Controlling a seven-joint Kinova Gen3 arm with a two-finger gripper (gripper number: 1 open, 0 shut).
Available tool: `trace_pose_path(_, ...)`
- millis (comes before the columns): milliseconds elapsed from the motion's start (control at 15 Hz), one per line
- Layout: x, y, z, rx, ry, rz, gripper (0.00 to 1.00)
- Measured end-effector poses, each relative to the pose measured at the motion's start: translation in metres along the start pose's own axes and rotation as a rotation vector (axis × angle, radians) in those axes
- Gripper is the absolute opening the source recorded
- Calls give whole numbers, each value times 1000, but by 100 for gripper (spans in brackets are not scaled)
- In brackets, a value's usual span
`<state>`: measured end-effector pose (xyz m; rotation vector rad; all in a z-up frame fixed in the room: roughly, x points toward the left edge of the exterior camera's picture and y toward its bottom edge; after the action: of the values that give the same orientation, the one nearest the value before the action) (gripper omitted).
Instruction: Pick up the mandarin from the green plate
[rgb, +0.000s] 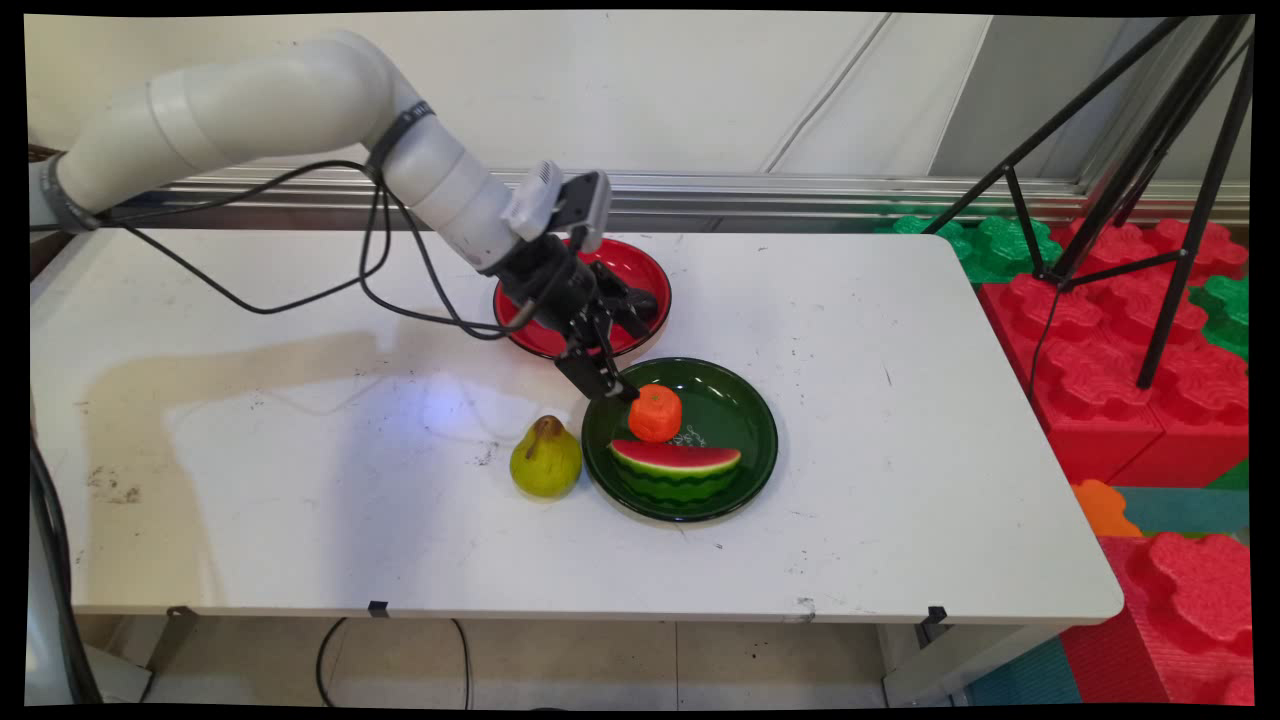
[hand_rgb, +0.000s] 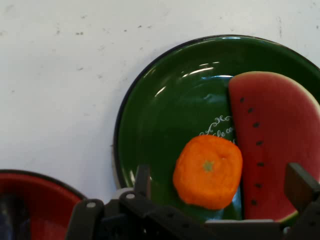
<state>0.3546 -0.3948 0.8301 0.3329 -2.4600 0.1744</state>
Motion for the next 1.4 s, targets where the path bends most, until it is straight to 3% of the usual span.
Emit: trace_pose_path(1400, 5, -7, 61, -61, -100, 18, 100)
